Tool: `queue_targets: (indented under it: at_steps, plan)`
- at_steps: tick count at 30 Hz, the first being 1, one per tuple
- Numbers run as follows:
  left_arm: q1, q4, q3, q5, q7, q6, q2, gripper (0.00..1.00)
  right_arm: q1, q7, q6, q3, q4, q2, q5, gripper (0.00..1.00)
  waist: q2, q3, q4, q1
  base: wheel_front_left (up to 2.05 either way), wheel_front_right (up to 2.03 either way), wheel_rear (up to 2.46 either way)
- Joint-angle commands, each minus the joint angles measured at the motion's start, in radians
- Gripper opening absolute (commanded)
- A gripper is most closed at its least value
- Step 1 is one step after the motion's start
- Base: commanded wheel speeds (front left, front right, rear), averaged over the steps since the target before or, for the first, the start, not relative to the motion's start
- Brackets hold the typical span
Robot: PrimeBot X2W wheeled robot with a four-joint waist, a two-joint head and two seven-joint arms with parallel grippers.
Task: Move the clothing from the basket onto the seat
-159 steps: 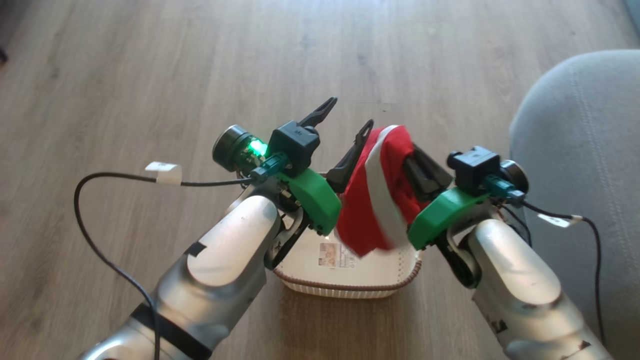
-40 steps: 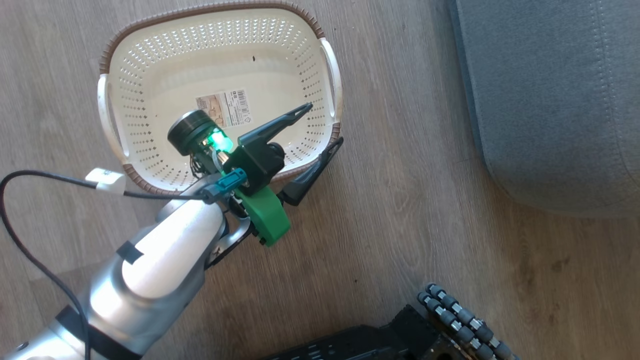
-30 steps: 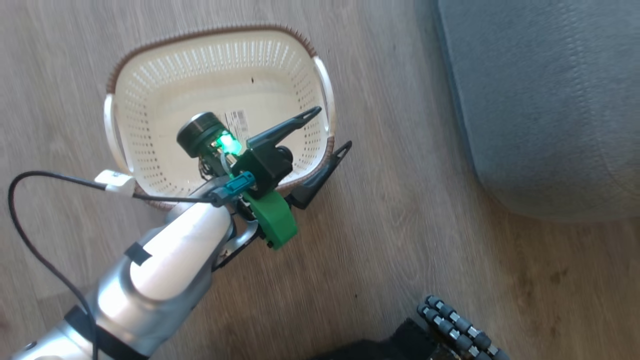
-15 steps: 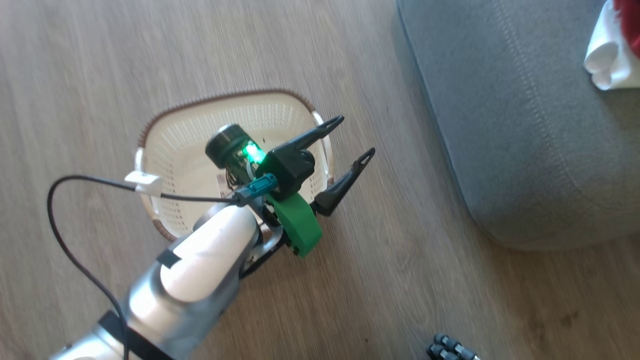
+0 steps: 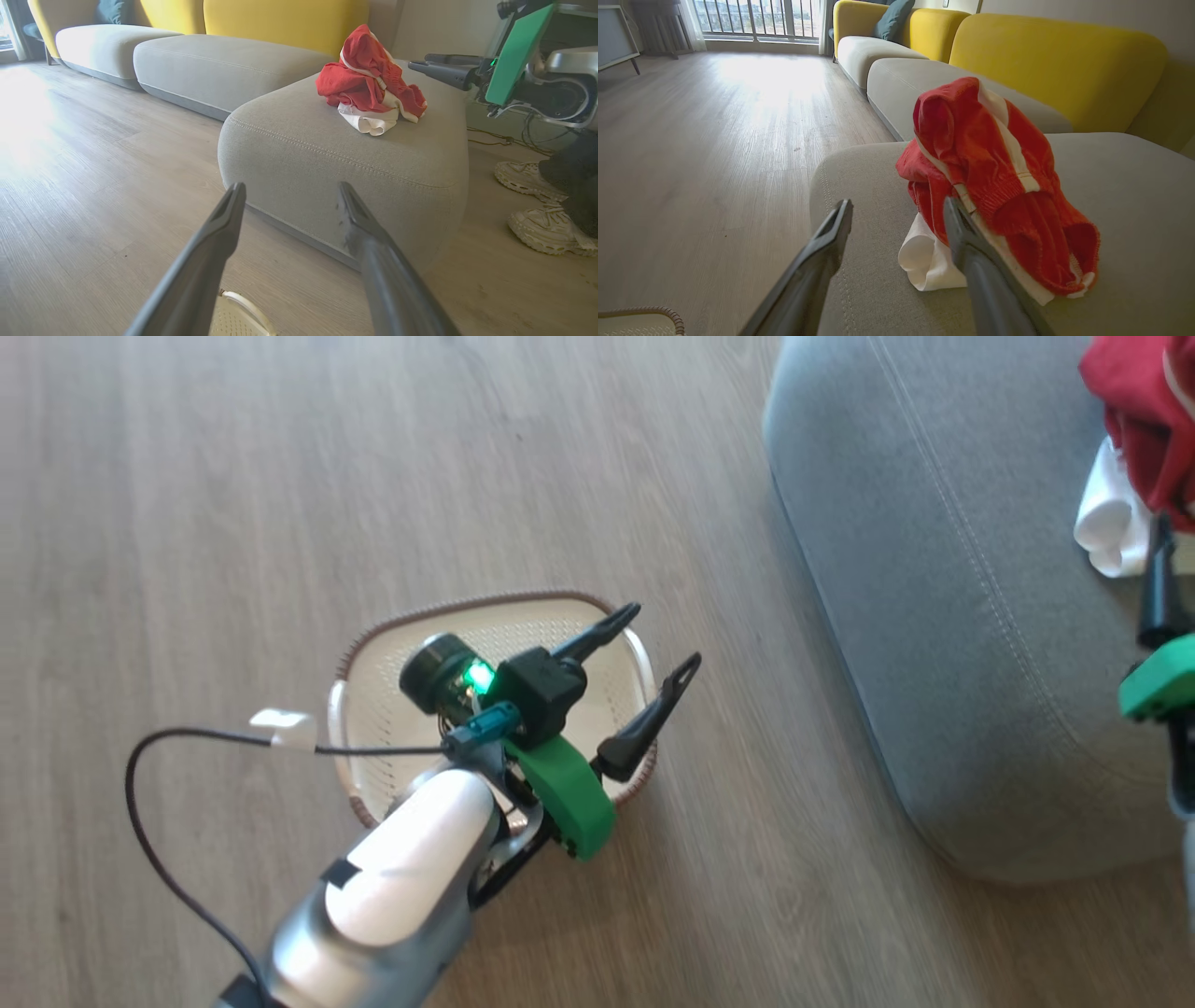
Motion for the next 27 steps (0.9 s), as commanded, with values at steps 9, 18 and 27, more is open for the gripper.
queue_targets:
  at_steps: [9,18,27]
  plan:
    - [0.047,-0.013,0.089,0.018,-0.012,0.000,-0.028,1.00,0.128,-0.009,0.000,0.031,-0.118,0.051,-0.006,1.00,-0.0001,-0.098,0.088,0.0001,0.00,0.00,0.00]
    - [0.140,0.000,0.229,0.050,-0.012,0.013,-0.034,1.00,0.212,-0.009,0.000,0.077,-0.186,0.096,0.034,1.00,-0.0001,-0.170,0.175,0.0001,0.00,0.00,0.00]
    - [0.264,-0.020,0.441,0.103,-0.012,0.058,-0.001,1.00,0.266,-0.009,0.000,0.118,-0.287,0.156,0.050,1.00,-0.0001,-0.172,0.238,0.0001,0.00,0.00,0.00]
